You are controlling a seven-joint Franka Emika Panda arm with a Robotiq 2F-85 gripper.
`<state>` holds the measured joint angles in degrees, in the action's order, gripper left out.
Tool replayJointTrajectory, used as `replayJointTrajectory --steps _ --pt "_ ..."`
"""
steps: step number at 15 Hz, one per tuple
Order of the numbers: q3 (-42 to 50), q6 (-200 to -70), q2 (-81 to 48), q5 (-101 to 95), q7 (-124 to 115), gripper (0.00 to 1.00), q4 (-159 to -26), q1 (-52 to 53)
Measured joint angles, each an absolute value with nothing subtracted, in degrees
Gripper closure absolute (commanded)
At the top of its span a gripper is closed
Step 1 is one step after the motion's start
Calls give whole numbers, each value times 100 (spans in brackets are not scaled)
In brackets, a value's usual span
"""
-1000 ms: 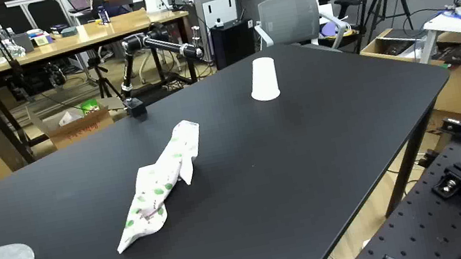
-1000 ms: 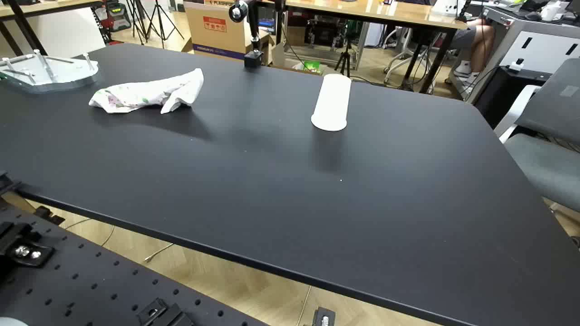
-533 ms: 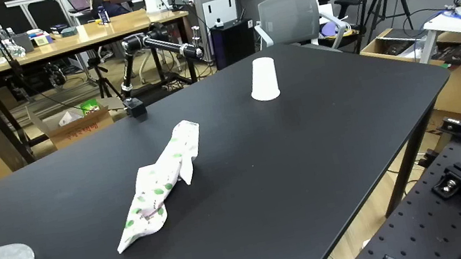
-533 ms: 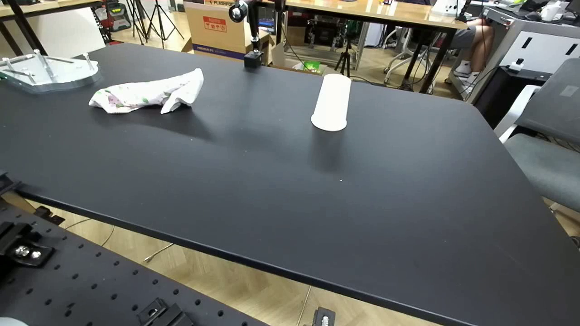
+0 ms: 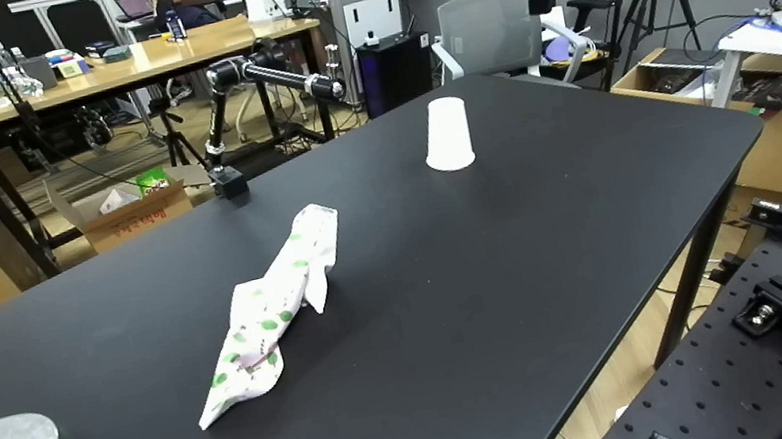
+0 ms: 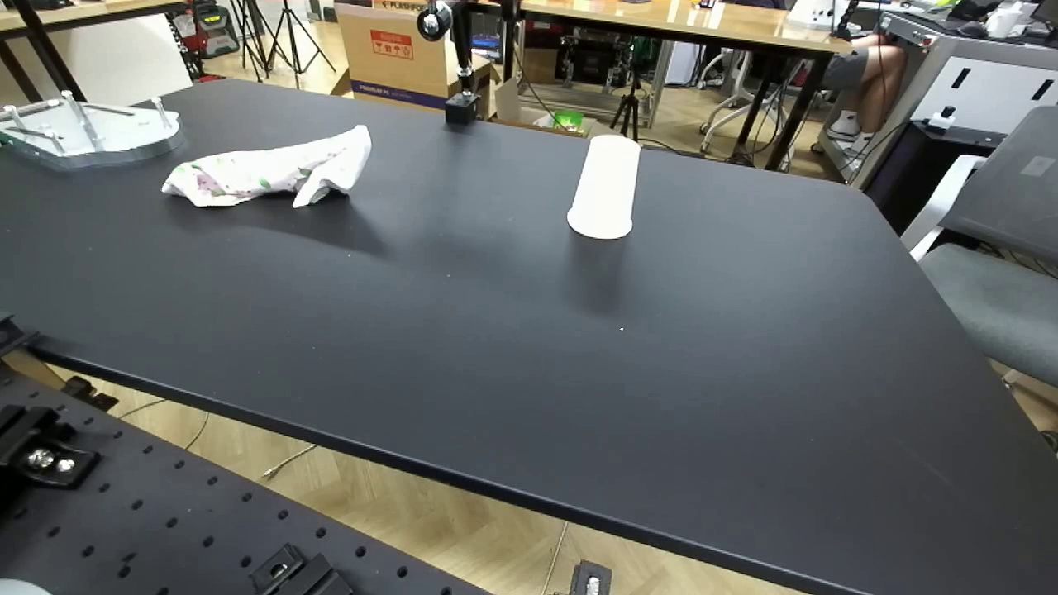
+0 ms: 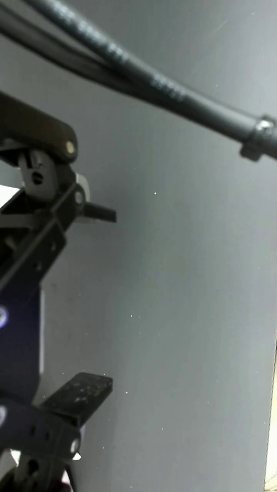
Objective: Hang the white cloth on the black stand
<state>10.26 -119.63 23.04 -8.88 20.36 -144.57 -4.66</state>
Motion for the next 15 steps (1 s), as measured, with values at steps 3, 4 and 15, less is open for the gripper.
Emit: replayJointTrajectory --steps 3,4,15 --pt "641 -12362 2005 -687 1773 0 -14643 -222" --pt "470 -12486 1856 -625 1621 0 -14689 -107" --pt "-987 -14783 124 -179 -1095 0 -14713 810"
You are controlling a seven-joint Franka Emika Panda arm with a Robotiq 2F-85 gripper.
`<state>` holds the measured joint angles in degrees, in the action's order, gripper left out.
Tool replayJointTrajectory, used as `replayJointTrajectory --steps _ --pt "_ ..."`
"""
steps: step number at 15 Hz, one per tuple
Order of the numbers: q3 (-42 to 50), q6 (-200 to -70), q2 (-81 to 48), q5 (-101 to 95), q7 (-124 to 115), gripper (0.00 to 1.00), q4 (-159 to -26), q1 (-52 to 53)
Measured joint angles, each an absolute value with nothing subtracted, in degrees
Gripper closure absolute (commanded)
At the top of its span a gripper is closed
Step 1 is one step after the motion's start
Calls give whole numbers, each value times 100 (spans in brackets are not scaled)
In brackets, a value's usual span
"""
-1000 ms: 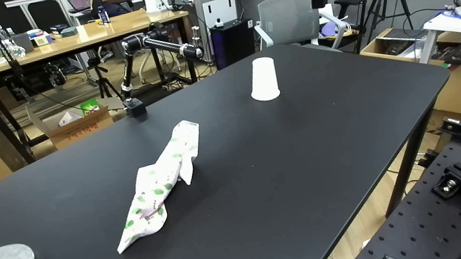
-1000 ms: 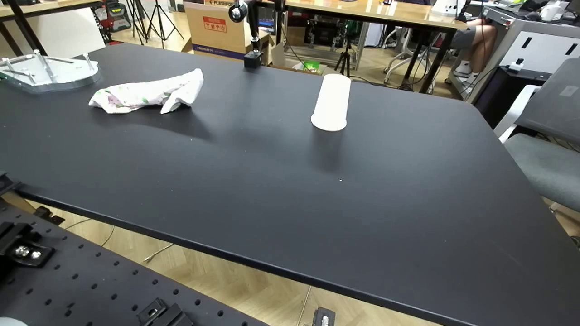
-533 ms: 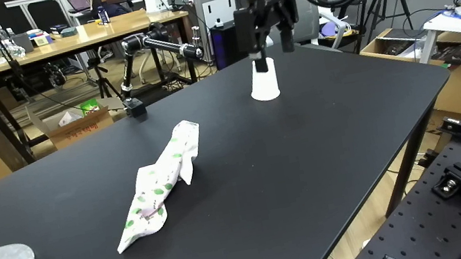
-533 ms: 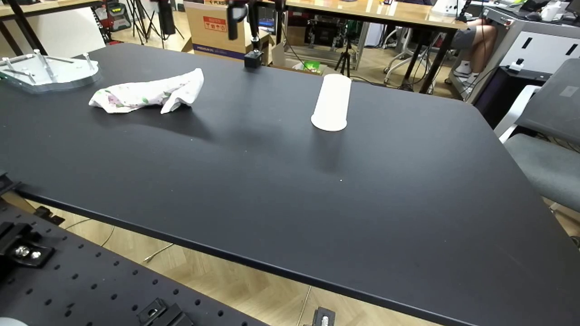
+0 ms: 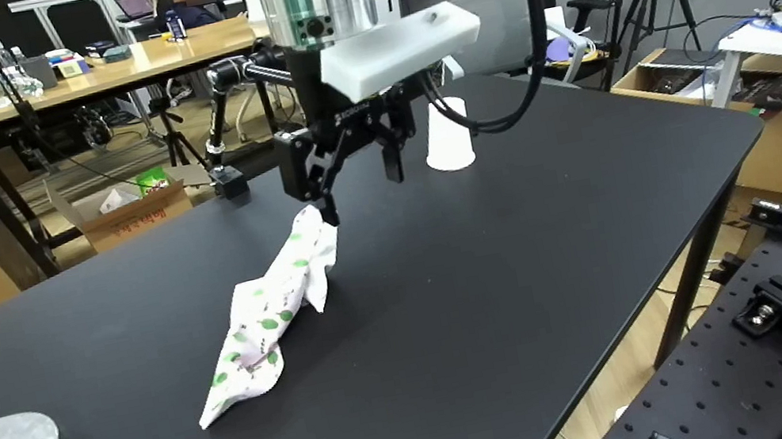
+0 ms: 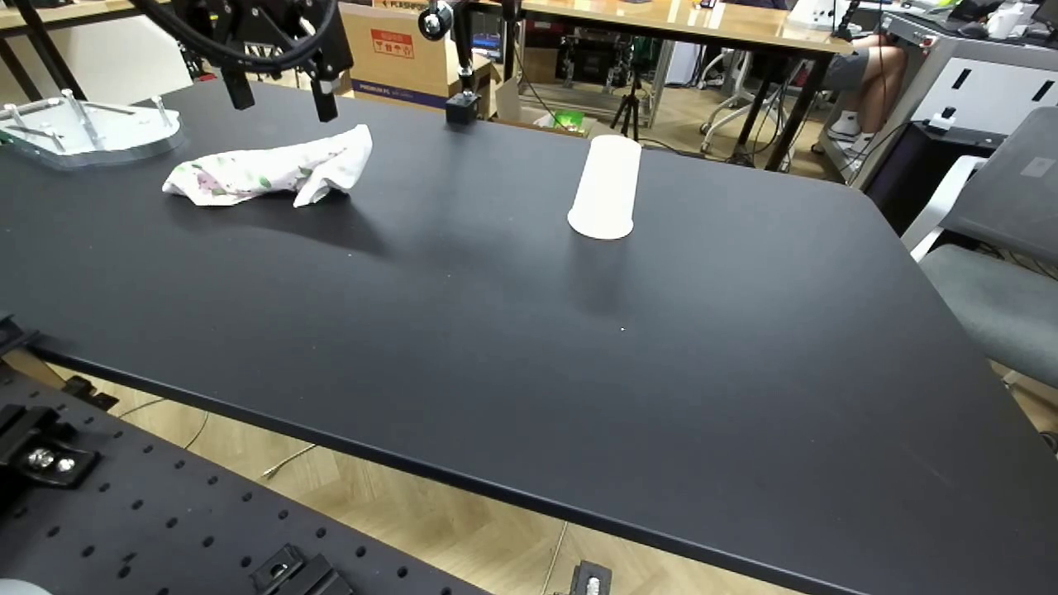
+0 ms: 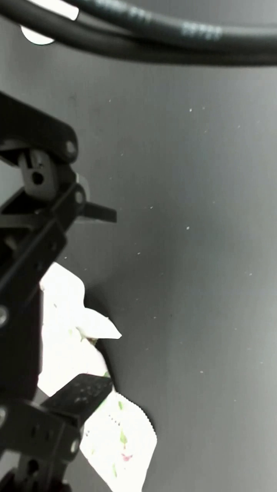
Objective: Hang the white cloth on the black stand
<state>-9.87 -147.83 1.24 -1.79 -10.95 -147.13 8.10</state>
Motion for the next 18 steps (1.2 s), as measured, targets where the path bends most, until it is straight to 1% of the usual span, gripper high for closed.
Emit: replayJointTrajectory --steps 3,5,9,13,15,18 --pt "-1029 -15692 -350 -529 -1604 0 -14709 892" --pt "-961 -16074 -687 -927 -1871 0 -14670 935" --pt "-738 -16343 -1274 -1462 -2145 0 -14430 1049" --pt "-651 -16352 -1793 -1474 -2124 0 -14047 1184" --pt "-507 -16355 -1992 -1465 -2117 26 -13851 1405" --pt "-295 -16364 -2191 -1464 -2117 47 -13594 1732"
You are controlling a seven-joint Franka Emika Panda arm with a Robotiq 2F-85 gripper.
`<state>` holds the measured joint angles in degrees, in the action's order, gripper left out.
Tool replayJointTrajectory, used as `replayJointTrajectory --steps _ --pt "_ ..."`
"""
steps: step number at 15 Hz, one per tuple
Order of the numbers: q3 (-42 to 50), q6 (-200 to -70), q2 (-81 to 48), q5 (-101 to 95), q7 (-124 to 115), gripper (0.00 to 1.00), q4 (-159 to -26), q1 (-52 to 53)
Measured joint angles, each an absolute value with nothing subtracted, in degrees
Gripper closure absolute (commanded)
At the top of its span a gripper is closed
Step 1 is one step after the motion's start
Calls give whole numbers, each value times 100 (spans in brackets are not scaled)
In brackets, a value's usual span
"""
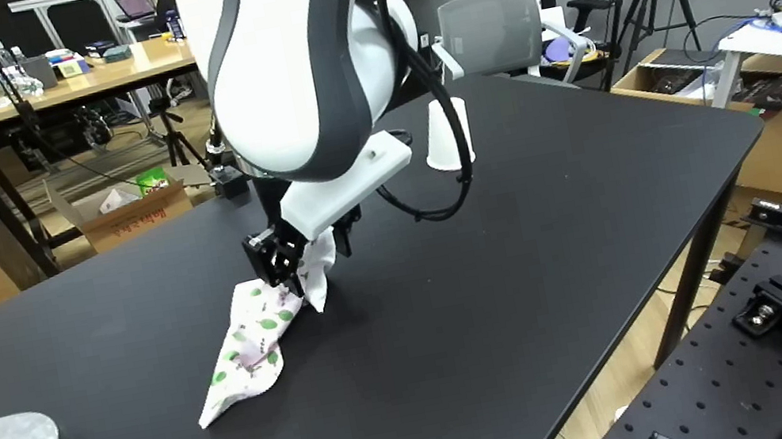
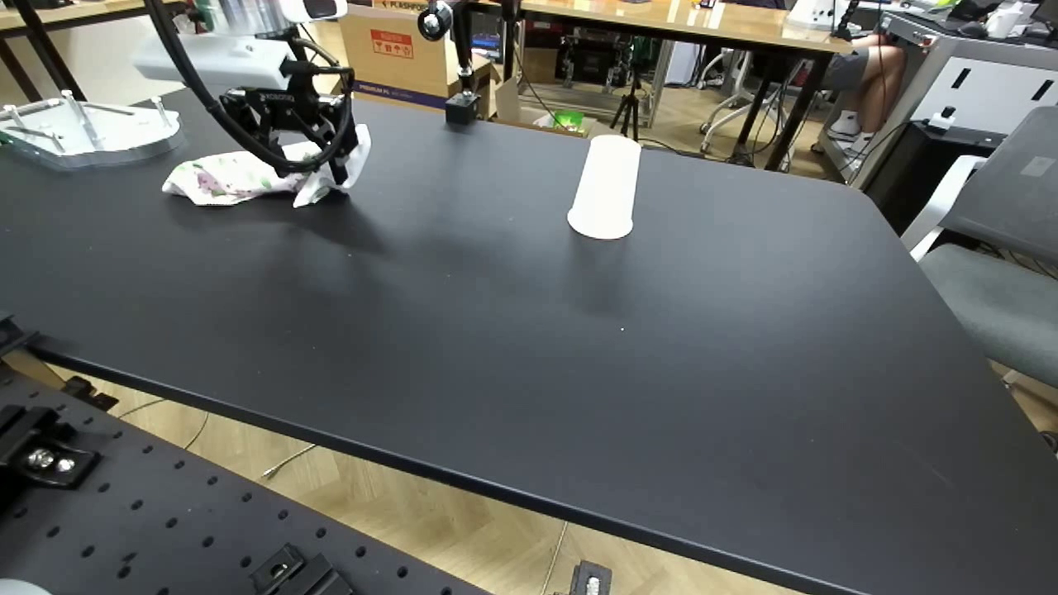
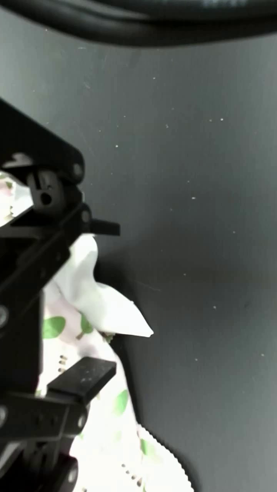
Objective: Hang the white cloth on the black stand
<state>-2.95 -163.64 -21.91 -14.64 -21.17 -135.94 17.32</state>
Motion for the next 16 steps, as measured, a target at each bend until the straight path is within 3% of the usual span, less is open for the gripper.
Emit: replayJointTrajectory --steps 8,12,16 --pt "-15 -16364 -2339 -1451 -2116 100 -13282 1991" --pt "20 -16103 -2249 -1208 -1952 99 -13189 1932" --pt "-250 -14872 -1795 -502 -1357 99 -13023 1571"
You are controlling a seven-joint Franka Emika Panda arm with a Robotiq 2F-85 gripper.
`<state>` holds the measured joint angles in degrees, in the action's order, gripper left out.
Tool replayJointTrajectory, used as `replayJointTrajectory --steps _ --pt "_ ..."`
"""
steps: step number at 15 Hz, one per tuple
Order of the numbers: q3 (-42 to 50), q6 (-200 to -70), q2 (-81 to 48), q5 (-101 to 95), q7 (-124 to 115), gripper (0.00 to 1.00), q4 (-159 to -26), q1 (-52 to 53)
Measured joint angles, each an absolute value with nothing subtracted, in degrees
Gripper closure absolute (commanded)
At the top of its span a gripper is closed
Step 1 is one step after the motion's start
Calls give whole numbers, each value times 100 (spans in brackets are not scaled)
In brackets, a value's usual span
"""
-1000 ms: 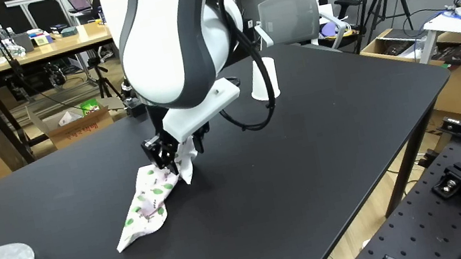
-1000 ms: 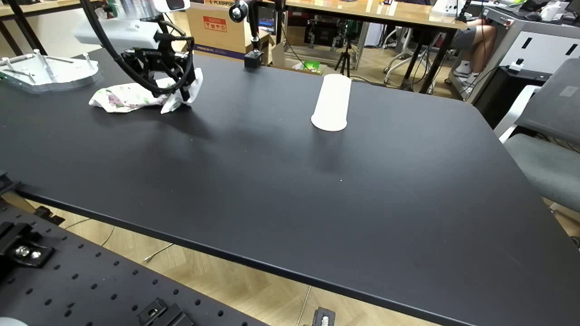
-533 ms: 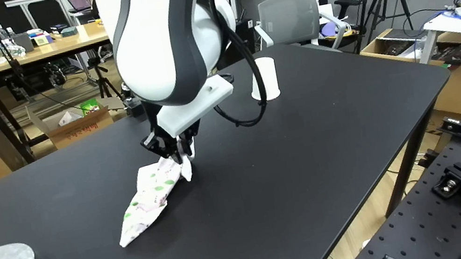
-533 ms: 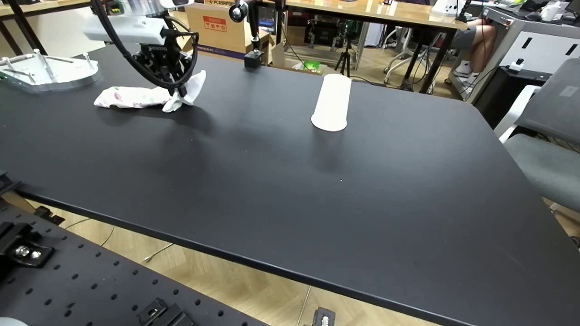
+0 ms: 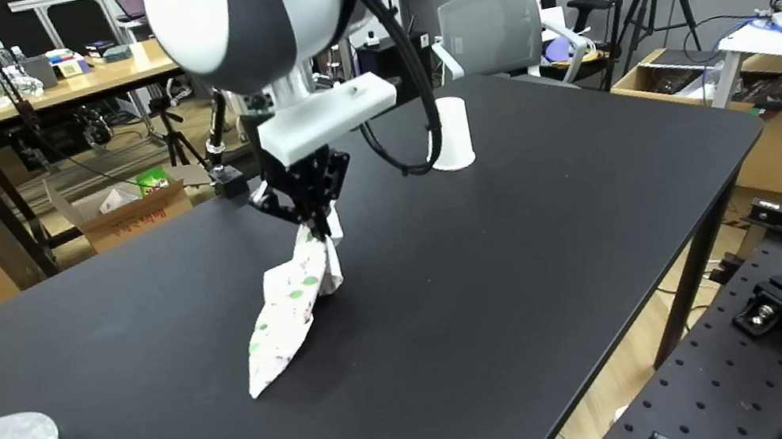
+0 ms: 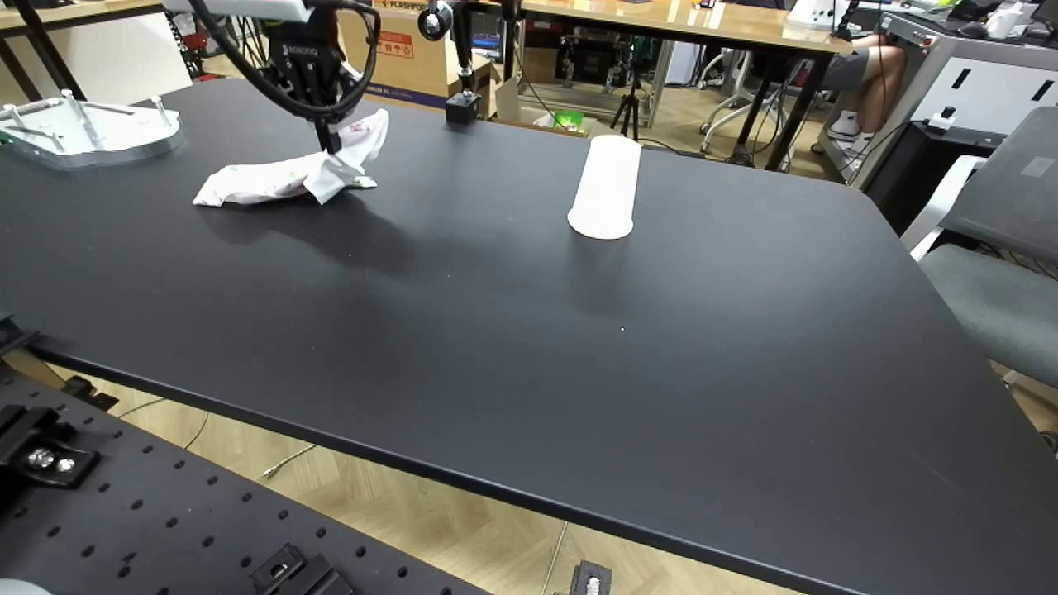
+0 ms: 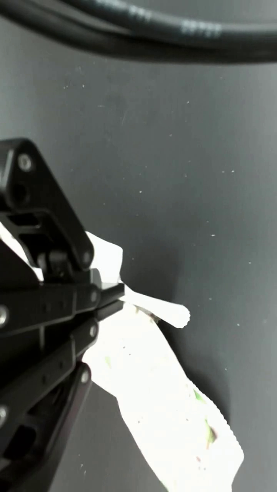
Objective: Hang the white cloth on the black stand
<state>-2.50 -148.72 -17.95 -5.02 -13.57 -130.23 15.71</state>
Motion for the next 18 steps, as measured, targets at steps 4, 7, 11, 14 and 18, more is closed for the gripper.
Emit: replayJointTrajectory --steps 4,7,11,14,18 --pt "-430 -13345 -1139 -44 -881 99 -12714 1191" --pt "-435 -12284 -676 8 -693 99 -12354 983" --pt "-426 -10981 -229 0 -330 99 -11716 745" --pt "-417 -10266 -83 -10 -115 99 -11218 629" --pt "-369 -10023 -109 -63 -96 99 -10614 474"
